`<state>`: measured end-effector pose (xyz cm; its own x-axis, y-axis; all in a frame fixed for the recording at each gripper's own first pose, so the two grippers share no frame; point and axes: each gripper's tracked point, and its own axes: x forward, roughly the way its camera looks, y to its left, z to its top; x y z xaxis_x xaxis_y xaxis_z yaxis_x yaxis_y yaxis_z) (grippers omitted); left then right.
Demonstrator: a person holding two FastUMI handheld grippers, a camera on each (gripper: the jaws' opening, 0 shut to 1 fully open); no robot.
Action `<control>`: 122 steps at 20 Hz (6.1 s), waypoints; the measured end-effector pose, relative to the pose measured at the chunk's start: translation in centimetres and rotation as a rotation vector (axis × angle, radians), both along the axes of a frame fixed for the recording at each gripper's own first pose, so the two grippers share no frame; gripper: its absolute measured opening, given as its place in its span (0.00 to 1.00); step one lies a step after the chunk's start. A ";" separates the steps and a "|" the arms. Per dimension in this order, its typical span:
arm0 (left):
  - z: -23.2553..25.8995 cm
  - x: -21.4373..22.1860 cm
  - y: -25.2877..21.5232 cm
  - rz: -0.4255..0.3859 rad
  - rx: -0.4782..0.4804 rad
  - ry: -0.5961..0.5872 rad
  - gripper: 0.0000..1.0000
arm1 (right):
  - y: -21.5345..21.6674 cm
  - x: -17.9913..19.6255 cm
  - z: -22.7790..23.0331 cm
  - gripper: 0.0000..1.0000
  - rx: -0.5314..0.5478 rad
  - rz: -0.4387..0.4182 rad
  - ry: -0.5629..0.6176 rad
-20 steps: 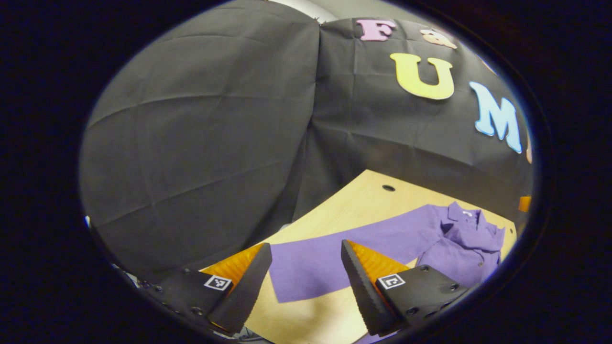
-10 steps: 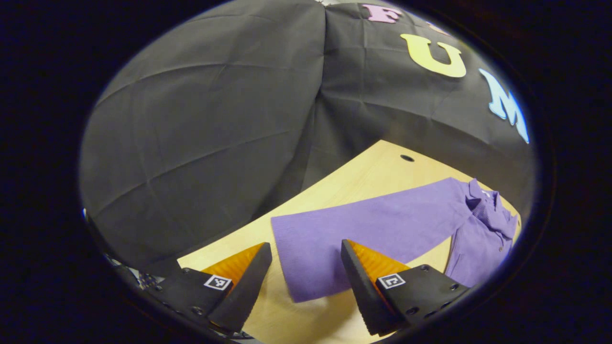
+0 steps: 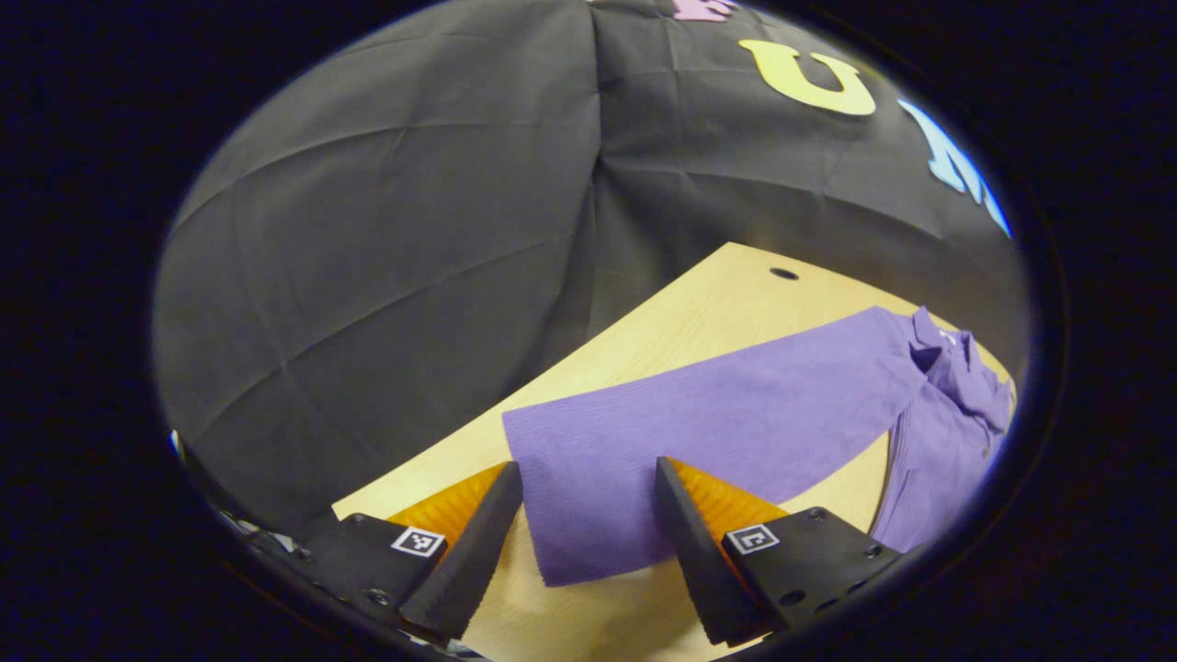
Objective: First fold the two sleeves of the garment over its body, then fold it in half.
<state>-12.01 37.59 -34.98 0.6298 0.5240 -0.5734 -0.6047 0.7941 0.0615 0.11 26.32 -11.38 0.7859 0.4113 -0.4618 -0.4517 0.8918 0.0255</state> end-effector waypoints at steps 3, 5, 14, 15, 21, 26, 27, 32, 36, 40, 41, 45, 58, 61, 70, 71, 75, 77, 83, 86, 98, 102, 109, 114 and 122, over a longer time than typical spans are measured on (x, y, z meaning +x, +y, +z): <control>-0.1 0.8 -0.8 -0.012 -0.007 -0.001 0.74 | -0.7 0.1 -0.3 0.97 0.002 -0.003 0.003; -0.1 1.3 -1.5 -0.026 -0.010 -0.001 0.61 | -1.5 0.2 -0.6 0.96 0.008 -0.010 0.010; 0.1 1.9 -2.4 -0.017 0.045 0.041 0.09 | -7.7 0.8 -1.6 0.96 0.039 -0.114 0.035; 0.0 1.9 -2.3 -0.021 0.053 0.050 0.08 | -8.6 0.9 -1.4 0.96 0.040 -0.127 0.029; 2.9 2.9 -3.6 -0.032 0.069 0.029 0.08 | -13.8 1.1 -0.7 0.96 0.058 -0.219 0.007; 8.3 7.7 -6.8 -0.127 0.146 -0.045 0.08 | -16.6 1.1 -1.6 0.96 0.064 -0.261 0.026; 8.9 9.1 -8.0 -0.155 0.152 -0.063 0.09 | -17.1 1.0 -1.7 0.96 0.069 -0.270 0.029; 11.8 15.1 -14.3 -0.292 0.170 -0.124 0.09 | -19.8 1.0 -2.2 0.96 0.093 -0.331 0.036; 12.7 19.4 -20.4 -0.419 0.171 -0.148 0.08 | -22.6 0.3 -2.8 0.96 0.103 -0.395 0.053; 13.0 22.0 -26.7 -0.539 0.165 -0.165 0.09 | -25.4 -0.6 -3.6 0.96 0.124 -0.466 0.075; 13.0 22.5 -28.1 -0.567 0.163 -0.168 0.09 | -26.1 -0.8 -3.8 0.96 0.126 -0.482 0.079; 13.1 24.1 -33.2 -0.650 0.149 -0.181 0.08 | -28.4 -1.9 -4.2 0.96 0.112 -0.526 0.081; 13.6 28.1 -48.8 -0.851 0.154 -0.230 0.08 | -34.2 -4.5 -5.6 0.96 0.101 -0.575 0.103; 13.1 29.0 -52.8 -0.896 0.171 -0.238 0.08 | -35.9 -4.7 -6.3 0.96 0.106 -0.575 0.109; 8.4 30.3 -61.1 -1.003 0.181 -0.153 0.09 | -39.0 -5.2 -8.6 0.96 0.123 -0.579 0.144; 7.4 30.3 -61.5 -1.004 0.176 -0.137 0.08 | -38.9 -5.2 -9.0 0.96 0.129 -0.574 0.151; 4.5 30.2 -62.4 -1.005 0.132 -0.073 0.09 | -38.5 -5.5 -9.7 0.96 0.138 -0.560 0.167; 3.7 30.1 -62.5 -1.005 0.110 -0.058 0.11 | -38.6 -5.9 -9.7 0.96 0.133 -0.571 0.164; 3.5 29.3 -63.7 -1.073 0.027 -0.054 0.27 | -37.4 -6.8 -9.0 0.96 0.123 -0.600 0.160; 4.7 28.4 -64.5 -1.121 -0.008 -0.083 0.56 | -36.4 -7.1 -8.1 0.96 0.104 -0.603 0.143; 12.1 18.3 -53.2 -1.138 -0.048 -0.220 0.95 | -29.2 -11.1 -6.4 0.96 0.105 -0.640 0.127; 12.4 14.2 -47.0 -1.109 -0.035 -0.216 0.95 | -27.4 -12.6 -6.6 0.96 0.088 -0.641 0.136; 9.8 6.4 -36.5 -0.977 -0.015 -0.125 0.94 | -25.5 -13.2 -9.4 0.96 0.073 -0.562 0.196; 7.1 1.0 -32.5 -0.893 -0.044 -0.044 0.95 | -26.1 -13.5 -11.7 0.96 0.041 -0.507 0.234; 3.4 -5.9 -25.0 -0.738 -0.063 0.066 0.95 | -28.1 -14.9 -15.6 0.96 0.057 -0.506 0.320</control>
